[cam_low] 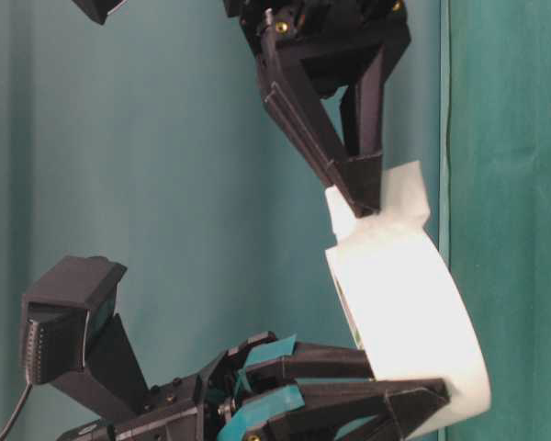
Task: Peel off the duct tape with your right arm.
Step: 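Pull the right gripper away from the roll, unwinding the tape strip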
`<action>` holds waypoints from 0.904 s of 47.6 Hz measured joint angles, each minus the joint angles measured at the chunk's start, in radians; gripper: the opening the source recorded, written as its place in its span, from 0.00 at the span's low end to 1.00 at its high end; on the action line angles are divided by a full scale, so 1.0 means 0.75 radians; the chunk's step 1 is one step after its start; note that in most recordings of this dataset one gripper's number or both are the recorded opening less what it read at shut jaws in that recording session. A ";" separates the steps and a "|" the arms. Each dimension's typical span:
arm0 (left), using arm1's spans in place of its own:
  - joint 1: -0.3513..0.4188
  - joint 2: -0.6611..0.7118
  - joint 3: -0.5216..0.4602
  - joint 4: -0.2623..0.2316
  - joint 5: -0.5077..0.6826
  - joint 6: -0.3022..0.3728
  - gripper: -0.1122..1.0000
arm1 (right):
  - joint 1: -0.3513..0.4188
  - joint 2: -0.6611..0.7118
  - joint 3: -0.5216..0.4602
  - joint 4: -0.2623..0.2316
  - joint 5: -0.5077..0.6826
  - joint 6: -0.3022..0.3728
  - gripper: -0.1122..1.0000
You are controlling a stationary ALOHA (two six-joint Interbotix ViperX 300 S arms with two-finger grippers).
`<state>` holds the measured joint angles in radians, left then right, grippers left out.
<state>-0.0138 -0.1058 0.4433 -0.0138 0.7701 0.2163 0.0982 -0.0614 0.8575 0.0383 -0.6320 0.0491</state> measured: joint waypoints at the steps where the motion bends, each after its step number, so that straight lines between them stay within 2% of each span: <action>1: 0.002 0.000 0.000 0.000 0.000 0.000 0.29 | 0.002 0.000 -0.002 0.004 0.002 0.000 0.03; 13: 0.018 0.000 0.004 0.000 0.000 0.000 0.29 | 0.025 0.000 -0.018 0.039 0.008 0.008 0.03; 28: 0.061 0.000 0.008 0.000 0.016 -0.080 0.29 | 0.061 0.000 -0.061 0.088 0.057 0.002 0.03; 43: 0.061 0.000 0.004 -0.002 0.041 -0.137 0.29 | 0.072 0.004 -0.090 0.092 0.078 0.002 0.03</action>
<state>0.0322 -0.1058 0.4464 -0.0153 0.8007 0.1135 0.1519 -0.0583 0.7900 0.1074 -0.5737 0.0506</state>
